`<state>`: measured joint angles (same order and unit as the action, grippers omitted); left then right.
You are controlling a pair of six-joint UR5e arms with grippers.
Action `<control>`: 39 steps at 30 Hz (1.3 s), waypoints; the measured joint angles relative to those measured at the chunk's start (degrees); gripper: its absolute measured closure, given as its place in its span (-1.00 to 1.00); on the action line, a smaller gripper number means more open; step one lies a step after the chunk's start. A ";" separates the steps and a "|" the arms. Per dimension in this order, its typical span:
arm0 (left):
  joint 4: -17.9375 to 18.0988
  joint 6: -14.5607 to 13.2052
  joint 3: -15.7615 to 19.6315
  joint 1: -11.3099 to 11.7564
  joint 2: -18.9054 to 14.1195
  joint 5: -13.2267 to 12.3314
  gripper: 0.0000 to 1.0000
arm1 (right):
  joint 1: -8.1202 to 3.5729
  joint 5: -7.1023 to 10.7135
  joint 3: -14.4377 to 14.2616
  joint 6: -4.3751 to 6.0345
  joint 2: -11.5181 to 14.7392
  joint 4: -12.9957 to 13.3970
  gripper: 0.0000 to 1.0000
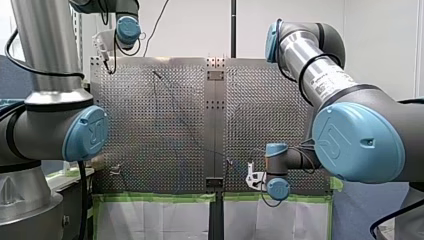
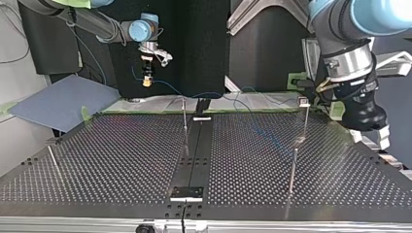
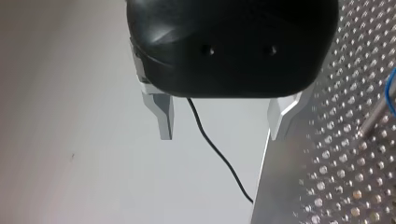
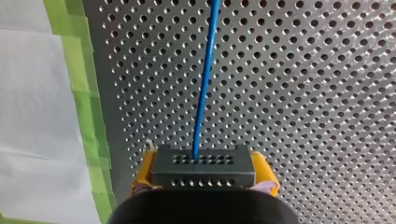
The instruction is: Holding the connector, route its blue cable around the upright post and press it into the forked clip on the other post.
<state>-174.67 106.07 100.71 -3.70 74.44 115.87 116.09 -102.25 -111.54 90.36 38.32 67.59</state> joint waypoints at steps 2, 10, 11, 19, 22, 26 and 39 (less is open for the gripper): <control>-0.85 -0.88 -0.01 -0.05 -0.88 -0.86 -1.00 | -0.01 0.07 0.03 0.05 -0.01 -0.14 1.00; -5.16 -5.11 0.05 -0.55 0.12 -5.13 -1.00 | 0.01 1.24 0.11 0.85 -0.01 -0.20 1.00; -5.64 -5.46 0.06 -0.64 0.56 -5.62 -1.00 | 0.06 1.45 0.12 0.93 0.01 -0.22 1.00; -9.12 -4.83 0.05 -1.11 3.75 -9.65 -1.00 | 0.31 1.77 0.13 1.05 0.01 -0.26 1.00; -9.41 -4.59 0.05 -1.13 3.94 -11.23 -1.00 | 0.37 1.78 0.13 1.00 0.00 -0.25 1.00; -9.48 -4.50 0.06 -1.15 3.96 -13.17 -1.00 | 0.40 1.78 0.12 0.94 0.01 -0.26 1.00; -9.61 -4.32 0.08 -1.16 3.75 -14.10 -1.00 | 0.49 1.80 0.13 0.89 0.03 -0.25 1.00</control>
<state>-184.27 101.75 100.79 -4.86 78.19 101.77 116.58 -100.45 -111.41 91.25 38.34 67.34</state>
